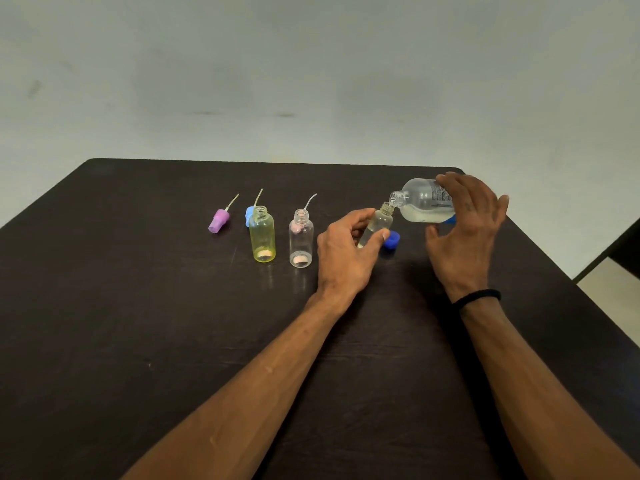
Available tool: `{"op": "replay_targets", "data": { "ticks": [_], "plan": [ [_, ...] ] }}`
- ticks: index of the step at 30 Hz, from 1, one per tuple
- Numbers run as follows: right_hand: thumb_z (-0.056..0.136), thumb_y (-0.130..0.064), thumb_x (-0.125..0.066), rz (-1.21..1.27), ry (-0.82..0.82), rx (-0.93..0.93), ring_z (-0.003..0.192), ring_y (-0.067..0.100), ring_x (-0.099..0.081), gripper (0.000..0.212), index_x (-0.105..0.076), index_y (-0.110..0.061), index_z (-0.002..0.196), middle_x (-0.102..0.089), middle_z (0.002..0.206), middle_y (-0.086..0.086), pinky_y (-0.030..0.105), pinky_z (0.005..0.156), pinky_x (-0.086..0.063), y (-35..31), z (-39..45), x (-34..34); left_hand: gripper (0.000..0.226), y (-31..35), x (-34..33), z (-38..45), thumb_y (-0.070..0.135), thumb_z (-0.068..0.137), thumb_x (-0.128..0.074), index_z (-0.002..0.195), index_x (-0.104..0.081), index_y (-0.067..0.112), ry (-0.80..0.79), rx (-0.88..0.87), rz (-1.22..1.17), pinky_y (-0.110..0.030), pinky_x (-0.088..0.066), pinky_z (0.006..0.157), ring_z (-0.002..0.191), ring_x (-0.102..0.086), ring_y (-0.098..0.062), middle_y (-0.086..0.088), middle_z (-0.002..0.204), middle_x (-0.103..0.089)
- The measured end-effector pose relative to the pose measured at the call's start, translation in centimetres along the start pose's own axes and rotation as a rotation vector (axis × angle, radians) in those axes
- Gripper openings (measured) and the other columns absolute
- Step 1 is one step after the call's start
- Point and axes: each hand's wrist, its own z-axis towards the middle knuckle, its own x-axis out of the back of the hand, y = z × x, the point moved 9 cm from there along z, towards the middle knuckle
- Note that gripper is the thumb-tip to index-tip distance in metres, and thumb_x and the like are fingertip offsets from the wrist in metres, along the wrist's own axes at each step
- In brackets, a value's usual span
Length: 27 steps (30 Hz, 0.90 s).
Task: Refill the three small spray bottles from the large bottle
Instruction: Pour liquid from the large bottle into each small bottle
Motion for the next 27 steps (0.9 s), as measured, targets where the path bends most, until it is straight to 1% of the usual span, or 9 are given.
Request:
{"op": "replay_targets", "data": {
  "ticks": [10, 16, 22, 27],
  "plan": [
    [0.07, 0.008, -0.079, -0.008, -0.01, -0.001, 0.148, 0.024, -0.042, 0.083, -0.06, -0.02, 0.145, -0.056, 0.15, 0.004, 0.074, 0.124, -0.014, -0.03, 0.0, -0.13, 0.045, 0.08, -0.01, 0.03, 0.024, 0.089, -0.085, 0.131, -0.072, 0.02, -0.006, -0.003, 0.007, -0.017, -0.056, 0.097, 0.107, -0.07, 0.0, 0.008, 0.118, -0.078],
    [0.07, 0.009, -0.079, -0.012, -0.002, 0.0, 0.148, 0.023, -0.042, 0.083, -0.06, -0.021, 0.145, -0.057, 0.15, 0.003, 0.074, 0.124, -0.015, -0.03, 0.02, -0.1, 0.043, 0.02, 0.01, 0.02, 0.023, 0.088, -0.085, 0.13, -0.073, 0.02, -0.003, -0.004, 0.002, -0.014, -0.056, 0.094, 0.104, -0.07, 0.002, 0.009, 0.116, -0.078],
    [0.069, 0.01, -0.077, -0.006, 0.008, 0.007, 0.147, 0.023, -0.043, 0.083, -0.061, -0.021, 0.144, -0.057, 0.149, 0.002, 0.075, 0.123, -0.016, -0.09, 0.0, -0.02, 0.041, 0.03, -0.01, 0.01, 0.021, 0.089, -0.085, 0.128, -0.074, 0.02, -0.007, -0.001, 0.001, -0.009, -0.054, 0.089, 0.096, -0.066, 0.012, 0.011, 0.112, -0.077],
    [0.069, 0.01, -0.078, -0.011, -0.002, 0.001, 0.147, 0.023, -0.042, 0.084, -0.06, -0.021, 0.145, -0.056, 0.15, 0.003, 0.074, 0.124, -0.015, -0.06, -0.01, -0.08, 0.042, 0.13, 0.01, 0.0, 0.024, 0.089, -0.085, 0.129, -0.074, 0.02, -0.006, -0.003, 0.003, -0.015, -0.057, 0.093, 0.102, -0.07, 0.003, 0.01, 0.114, -0.078]
  ]
}}
